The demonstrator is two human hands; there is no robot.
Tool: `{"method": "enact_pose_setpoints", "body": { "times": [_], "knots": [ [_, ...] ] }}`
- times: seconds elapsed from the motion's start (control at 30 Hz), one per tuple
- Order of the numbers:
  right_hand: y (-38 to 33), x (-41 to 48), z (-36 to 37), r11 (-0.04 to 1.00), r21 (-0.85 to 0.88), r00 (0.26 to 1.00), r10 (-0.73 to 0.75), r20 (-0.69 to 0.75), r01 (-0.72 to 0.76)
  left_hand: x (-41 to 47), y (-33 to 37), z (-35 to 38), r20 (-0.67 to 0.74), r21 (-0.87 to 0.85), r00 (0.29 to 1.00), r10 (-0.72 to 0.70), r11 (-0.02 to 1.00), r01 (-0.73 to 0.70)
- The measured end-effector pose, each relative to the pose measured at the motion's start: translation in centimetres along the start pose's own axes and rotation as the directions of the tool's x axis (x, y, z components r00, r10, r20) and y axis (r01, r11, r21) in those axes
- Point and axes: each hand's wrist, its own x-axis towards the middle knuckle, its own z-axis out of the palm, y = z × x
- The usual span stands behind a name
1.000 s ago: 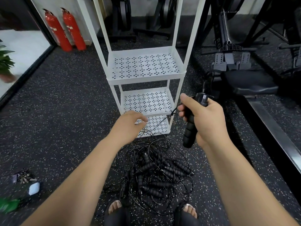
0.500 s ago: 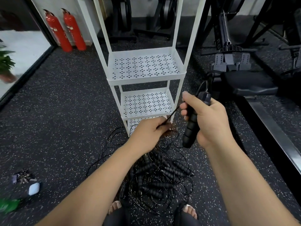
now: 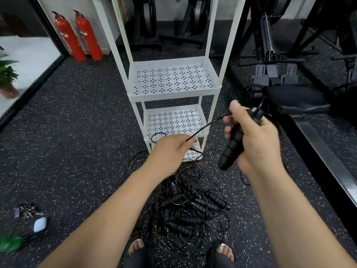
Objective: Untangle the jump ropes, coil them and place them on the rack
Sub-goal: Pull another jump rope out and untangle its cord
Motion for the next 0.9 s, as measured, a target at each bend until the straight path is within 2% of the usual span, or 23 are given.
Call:
{"method": "enact_pose_setpoints", "body": {
  "times": [0.1, 0.17, 0.27, 0.4, 0.7, 0.9],
  "knots": [
    [1.5, -0.6, 0.8, 0.994, -0.065, 0.988, 0.098, 0.117, -0.091, 0.0, 0.7, -0.1, -0.005, -0.011, 1.000, 0.017, 1.000, -0.017],
    [2.7, -0.9, 1.1, 0.982, -0.161, 0.980, 0.122, 0.159, -0.096, -0.1, 1.3, -0.1, -0.009, -0.037, 1.000, 0.027, 0.999, -0.027],
    [4.1, -1.0, 1.5, 0.945, -0.325, 0.986, 0.077, 0.145, -0.026, -0.3, 1.7, 0.0, -0.021, -0.037, 0.998, 0.064, 0.997, -0.065],
    [4.2, -1.0, 1.6, 0.916, -0.399, 0.994, 0.010, 0.113, 0.036, -0.1, 0.8, -0.3, -0.003, -0.006, 0.994, 0.109, 0.994, -0.109],
    [1.6, -1.0, 1.2, 0.946, -0.315, 0.997, -0.071, 0.034, 0.078, 1.1, -3.3, -1.8, -0.017, 0.180, 0.993, 0.119, 0.977, -0.114],
    [-0.6, -1.0, 0.8, 0.967, -0.224, 0.990, -0.136, -0.036, 0.125, 1.3, -4.6, -2.2, -0.037, 0.226, 0.995, 0.088, 0.971, -0.077]
  ]
}}
